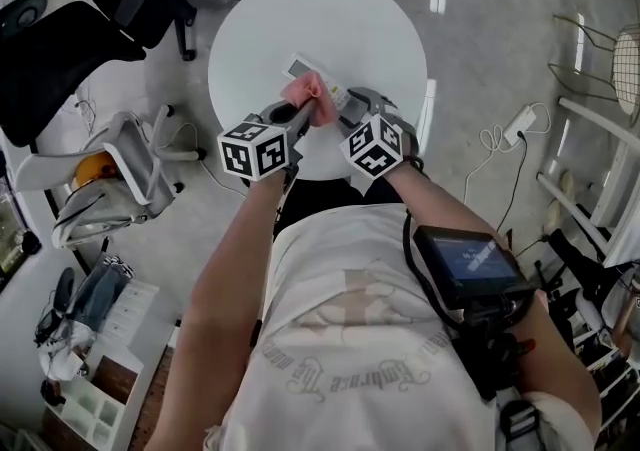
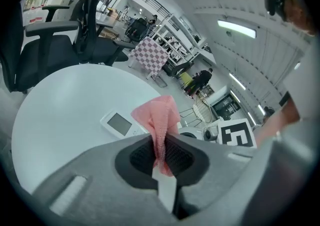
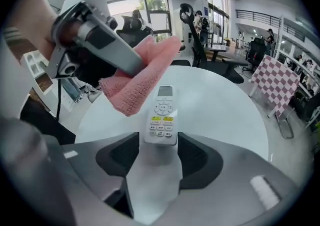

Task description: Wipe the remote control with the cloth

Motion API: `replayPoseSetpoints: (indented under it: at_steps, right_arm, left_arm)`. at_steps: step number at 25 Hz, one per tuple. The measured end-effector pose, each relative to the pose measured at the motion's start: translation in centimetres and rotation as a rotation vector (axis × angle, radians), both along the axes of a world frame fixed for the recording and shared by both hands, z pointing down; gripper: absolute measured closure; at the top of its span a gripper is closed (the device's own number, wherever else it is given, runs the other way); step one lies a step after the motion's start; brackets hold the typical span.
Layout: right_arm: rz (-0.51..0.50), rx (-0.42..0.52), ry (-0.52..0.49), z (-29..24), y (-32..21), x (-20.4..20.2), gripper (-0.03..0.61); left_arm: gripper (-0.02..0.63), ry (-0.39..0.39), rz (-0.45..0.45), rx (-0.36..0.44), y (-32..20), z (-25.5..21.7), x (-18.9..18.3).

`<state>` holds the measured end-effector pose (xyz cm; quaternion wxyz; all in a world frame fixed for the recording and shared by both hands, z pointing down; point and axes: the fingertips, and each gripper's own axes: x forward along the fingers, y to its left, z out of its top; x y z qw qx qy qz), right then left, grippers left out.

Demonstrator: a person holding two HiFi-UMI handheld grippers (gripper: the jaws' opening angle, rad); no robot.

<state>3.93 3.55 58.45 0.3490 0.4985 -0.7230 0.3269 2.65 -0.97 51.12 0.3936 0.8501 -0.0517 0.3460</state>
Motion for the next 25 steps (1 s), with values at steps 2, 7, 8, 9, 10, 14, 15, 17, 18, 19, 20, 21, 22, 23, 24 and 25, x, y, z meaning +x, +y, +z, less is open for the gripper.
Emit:
replayPoseSetpoints:
  at_steps: [2,7,8,9,10,14,15,17,18,19,20,21,22,23,24,25]
  right_arm:
    - [0.014,-0.002,0.024,0.4,0.3,0.3,0.327]
    - [0.024,0.020,0.025,0.4,0.4,0.8,0.360]
    - [0.018,0.021,0.031,0.4,0.4,0.9,0.360]
    - [0.011,0.021,0.036,0.3,0.4,0.9,0.360]
    - [0.005,0.020,0.041,0.3,0.5,1.0,0.360]
    - [-0.021,0.026,0.045,0.5,0.8,1.1,0.362]
    - [-0.030,0.030,0.048,0.6,0.7,1.1,0.362]
    - [-0.045,0.036,0.057,0.7,0.6,0.9,0.361]
    - [-0.049,0.038,0.059,0.7,0.6,0.8,0.362]
    - [-0.051,0.037,0.059,0.7,0.6,0.7,0.362]
    - [-0.050,0.035,0.058,0.7,0.7,0.7,0.362]
    - [-0.046,0.031,0.056,0.8,0.7,0.7,0.362]
    - [-0.040,0.025,0.052,0.8,0.8,0.7,0.362]
    - [-0.032,0.021,0.049,0.8,0.9,0.8,0.364]
    - [-0.027,0.018,0.047,0.8,0.9,0.9,0.364]
    - [-0.026,0.017,0.048,0.8,0.8,0.9,0.365]
  left_arm:
    - [0.594,-0.008,0.013,0.000,0.3,0.1,0.2]
    - [0.594,-0.028,0.052,-0.002,0.8,0.6,0.8]
    - [0.594,-0.039,0.063,-0.008,0.9,0.8,0.9]
    - [0.594,-0.054,0.076,-0.020,1.1,1.1,1.0]
    - [0.594,-0.072,0.096,-0.033,1.4,1.4,1.1]
    - [0.594,-0.149,0.228,-0.035,3.3,3.1,2.1]
    - [0.594,-0.167,0.263,-0.027,3.6,3.5,2.5]
    - [0.594,-0.210,0.339,-0.006,4.3,4.3,3.0]
    - [0.594,-0.237,0.385,0.007,4.7,4.7,3.2]
    - [0.594,-0.265,0.429,0.021,5.2,5.1,3.4]
    - [0.594,-0.291,0.463,0.031,5.6,5.5,3.6]
    - [0.594,-0.312,0.482,0.037,5.9,5.7,3.7]
    - [0.594,-0.326,0.486,0.037,6.0,5.8,3.9]
    - [0.594,-0.334,0.482,0.033,6.0,5.9,4.1]
    - [0.594,-0.338,0.476,0.029,6.0,5.9,4.1]
    - [0.594,-0.340,0.472,0.027,6.0,5.9,4.1]
